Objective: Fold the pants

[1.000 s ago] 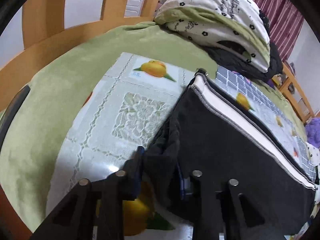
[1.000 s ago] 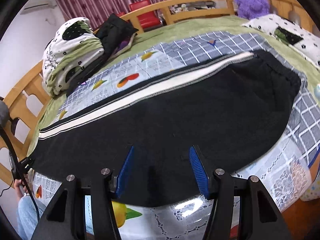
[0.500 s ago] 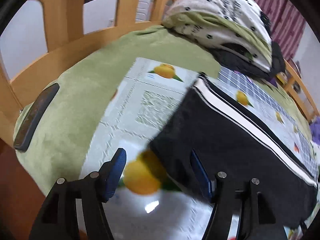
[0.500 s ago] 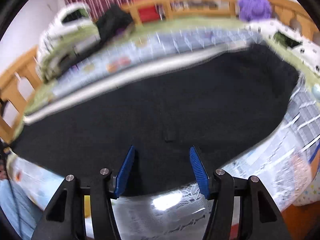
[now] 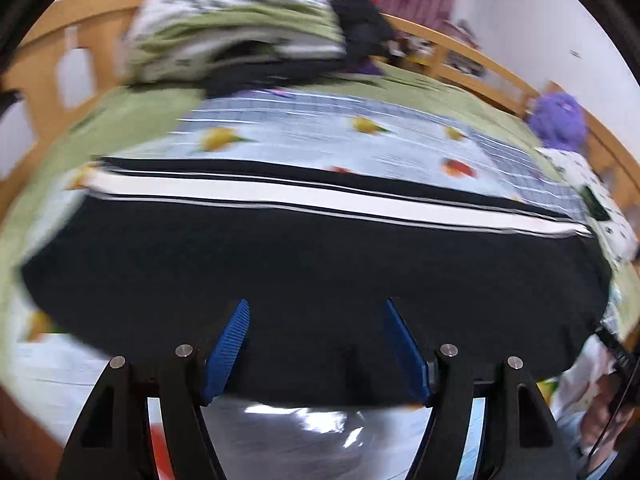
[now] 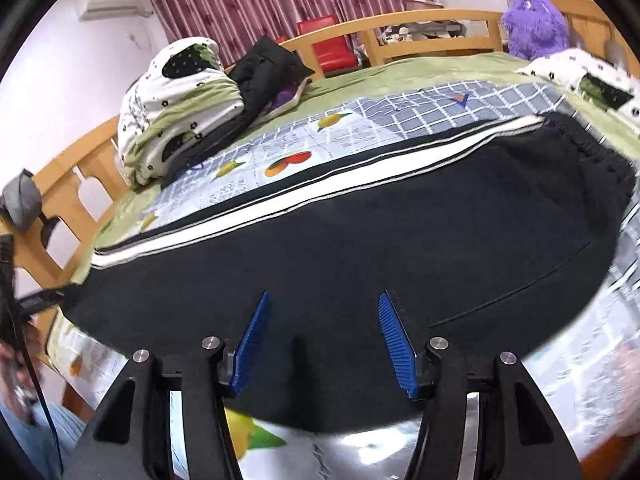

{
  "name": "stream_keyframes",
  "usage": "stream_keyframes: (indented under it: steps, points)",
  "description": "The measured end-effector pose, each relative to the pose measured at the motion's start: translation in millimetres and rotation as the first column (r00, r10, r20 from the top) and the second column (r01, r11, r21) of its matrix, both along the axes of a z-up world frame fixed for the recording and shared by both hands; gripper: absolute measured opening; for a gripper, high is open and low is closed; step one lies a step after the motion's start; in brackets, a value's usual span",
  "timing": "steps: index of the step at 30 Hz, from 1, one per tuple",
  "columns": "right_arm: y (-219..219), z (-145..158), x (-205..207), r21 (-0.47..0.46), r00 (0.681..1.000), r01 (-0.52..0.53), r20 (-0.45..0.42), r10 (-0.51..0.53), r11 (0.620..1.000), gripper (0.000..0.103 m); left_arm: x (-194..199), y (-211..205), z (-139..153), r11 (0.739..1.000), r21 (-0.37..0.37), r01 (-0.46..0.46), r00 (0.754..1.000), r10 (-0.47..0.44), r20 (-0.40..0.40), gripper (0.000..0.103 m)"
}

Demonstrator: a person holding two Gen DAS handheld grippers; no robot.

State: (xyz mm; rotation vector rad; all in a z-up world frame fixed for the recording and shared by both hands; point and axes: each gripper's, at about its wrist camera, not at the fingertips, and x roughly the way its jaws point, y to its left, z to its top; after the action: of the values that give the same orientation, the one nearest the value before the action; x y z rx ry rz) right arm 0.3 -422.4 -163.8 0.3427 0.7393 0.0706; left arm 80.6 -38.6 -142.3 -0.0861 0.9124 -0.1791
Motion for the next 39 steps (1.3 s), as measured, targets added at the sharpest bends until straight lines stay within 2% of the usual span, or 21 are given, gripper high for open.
stream_keyframes:
  steps: [2,4,5,6,8,13,15,16,17,18,19,20,22,24,27,32,35,36,38,39]
  points:
    - [7,-10,1,-0.015,1.0,-0.013,-0.014,0.012,1.0,0.056,6,-30,-17,0.999,-0.018,0.042,0.999,-0.042,-0.017,0.068]
    - [16,-19,6,-0.114,0.998,-0.042,-0.06,0.035,0.993,0.056,10,-52,-37,0.997,0.004,0.073,0.996,-0.072,-0.054,0.068]
    - [18,-22,6,-0.163,0.996,-0.051,-0.074,0.039,0.985,0.056,11,-59,-47,0.996,0.031,0.084,0.994,-0.082,-0.072,0.068]
    - [23,-25,6,-0.226,0.995,-0.062,-0.086,0.043,0.972,0.056,5,-62,-52,0.991,0.083,0.102,0.995,-0.1,-0.029,0.068]
    - [26,-29,6,-0.27,0.995,-0.083,-0.083,0.063,0.959,0.056,-5,-53,-52,0.981,0.169,0.098,0.995,-0.102,0.018,0.071]
    - [10,-31,1,-0.198,0.995,-0.086,-0.058,0.076,0.976,0.057,-10,30,-45,0.988,0.154,-0.001,0.999,-0.007,0.047,0.074]
    - [7,-31,0,-0.178,0.996,-0.08,-0.046,0.072,0.981,0.057,-6,64,-43,0.97,0.226,-0.086,0.995,0.072,0.068,0.074]
    - [8,-30,-3,-0.179,0.997,-0.076,-0.042,0.07,0.981,0.057,-6,81,-44,0.96,0.254,-0.119,0.992,0.102,0.079,0.081]
    - [9,-31,-3,-0.182,0.997,-0.073,-0.039,0.067,0.981,0.057,-8,107,-43,0.965,0.228,-0.129,0.99,0.113,0.081,0.093]
    - [10,-31,-4,-0.187,0.997,-0.07,-0.036,0.064,0.98,0.058,-9,125,-42,0.972,0.19,-0.135,0.99,0.123,0.073,0.095]
    - [12,-31,-5,-0.192,0.997,-0.068,-0.033,0.063,0.979,0.059,-10,139,-41,0.969,0.184,-0.163,0.986,0.152,0.072,0.095]
    - [13,-31,-5,-0.194,0.998,-0.066,-0.031,0.062,0.979,0.06,-13,162,-41,0.943,0.229,-0.242,0.97,0.229,0.082,0.095]
    - [13,-32,-6,-0.182,0.998,-0.056,-0.031,0.051,0.982,0.06,-18,192,-39,0.917,0.254,-0.307,0.952,0.292,0.096,0.095]
    - [13,-31,-6,-0.166,0.999,-0.042,-0.031,0.038,0.985,0.06,-28,233,-35,0.907,0.183,-0.378,0.926,0.369,0.082,0.095]
    - [12,-30,-7,-0.142,0.999,-0.017,-0.035,0.012,0.99,0.06,-45,270,-32,0.885,0.084,-0.458,0.889,0.454,0.061,0.092]
    - [13,-28,-6,-0.123,0.999,0.033,-0.036,-0.038,0.992,0.06,-52,286,-39,0.89,-0.066,-0.451,0.89,0.454,0.047,0.089]
    - [15,-26,-5,-0.112,0.998,0.046,-0.042,-0.051,0.993,0.06,-37,289,-42,0.894,-0.151,-0.422,0.898,0.435,0.063,0.087]
    - [17,-25,-5,-0.114,0.998,0.047,-0.043,-0.052,0.992,0.06,-28,289,-43,0.889,-0.169,-0.425,0.897,0.438,0.054,0.086]
    - [19,-22,-7,-0.122,0.998,0.048,-0.04,-0.053,0.991,0.06,-14,293,-50,0.872,-0.194,-0.448,0.887,0.461,0.021,0.075]
    - [19,-21,-8,-0.123,0.998,0.052,-0.04,-0.057,0.991,0.06,-9,295,-52,0.862,-0.208,-0.463,0.879,0.477,0.017,0.073]
